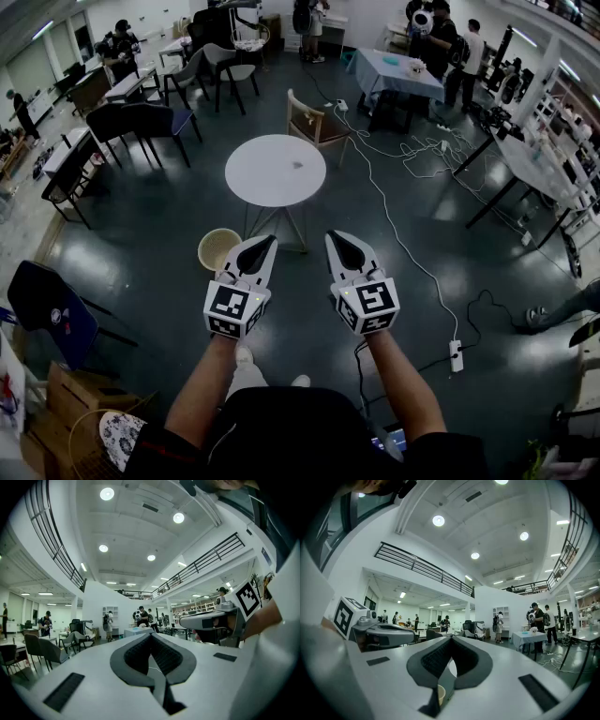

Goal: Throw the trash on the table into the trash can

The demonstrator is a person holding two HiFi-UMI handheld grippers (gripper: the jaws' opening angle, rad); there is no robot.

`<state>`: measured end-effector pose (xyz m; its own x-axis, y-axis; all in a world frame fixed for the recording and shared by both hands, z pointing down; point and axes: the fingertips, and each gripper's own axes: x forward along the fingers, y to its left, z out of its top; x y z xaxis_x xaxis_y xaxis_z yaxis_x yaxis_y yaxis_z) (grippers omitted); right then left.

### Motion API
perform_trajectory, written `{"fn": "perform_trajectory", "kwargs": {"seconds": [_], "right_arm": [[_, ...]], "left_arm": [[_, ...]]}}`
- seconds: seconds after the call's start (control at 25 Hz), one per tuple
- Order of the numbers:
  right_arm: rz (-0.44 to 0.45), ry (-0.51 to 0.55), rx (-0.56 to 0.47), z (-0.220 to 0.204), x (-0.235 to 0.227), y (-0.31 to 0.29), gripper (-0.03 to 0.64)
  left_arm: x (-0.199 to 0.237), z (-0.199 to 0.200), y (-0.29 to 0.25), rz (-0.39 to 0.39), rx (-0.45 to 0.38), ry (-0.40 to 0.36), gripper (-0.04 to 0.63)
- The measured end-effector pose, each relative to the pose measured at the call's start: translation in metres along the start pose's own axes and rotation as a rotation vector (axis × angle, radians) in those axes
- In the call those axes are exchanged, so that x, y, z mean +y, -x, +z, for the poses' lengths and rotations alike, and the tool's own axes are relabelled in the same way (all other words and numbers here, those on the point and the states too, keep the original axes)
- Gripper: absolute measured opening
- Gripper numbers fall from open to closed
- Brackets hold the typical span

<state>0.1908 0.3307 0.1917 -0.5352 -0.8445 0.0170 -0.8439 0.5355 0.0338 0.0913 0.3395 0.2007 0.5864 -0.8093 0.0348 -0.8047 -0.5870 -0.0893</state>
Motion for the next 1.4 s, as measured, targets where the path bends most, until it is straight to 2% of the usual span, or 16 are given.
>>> {"fn": "perform_trajectory", "kwargs": {"seconds": [0.48, 0.76, 1.12, 1.4], "right_arm": [[-0.008, 0.003, -0.026, 0.007, -0.012, 0.017, 0.017], [0.0, -0.009, -0.019, -0.003, -0.015, 0.022, 0.017], [0.008, -0.034, -0.009, -0.012, -0.032, -0.002, 0.017], [0.006, -0.02, 0.006, -0.019, -0.044, -0.047, 0.017]], "left_arm": [[-0.022, 0.004, -0.005, -0.005, 0.001, -0.002, 0.015], [-0.03, -0.003, -0.001, 0.011, 0.004, 0.009, 0.015], [-0.013, -0.016, -0.021, 0.03, 0.022, 0.04, 0.015], [0.022, -0.02, -0.048, 0.026, 0.014, 0.063, 0.015]]}}
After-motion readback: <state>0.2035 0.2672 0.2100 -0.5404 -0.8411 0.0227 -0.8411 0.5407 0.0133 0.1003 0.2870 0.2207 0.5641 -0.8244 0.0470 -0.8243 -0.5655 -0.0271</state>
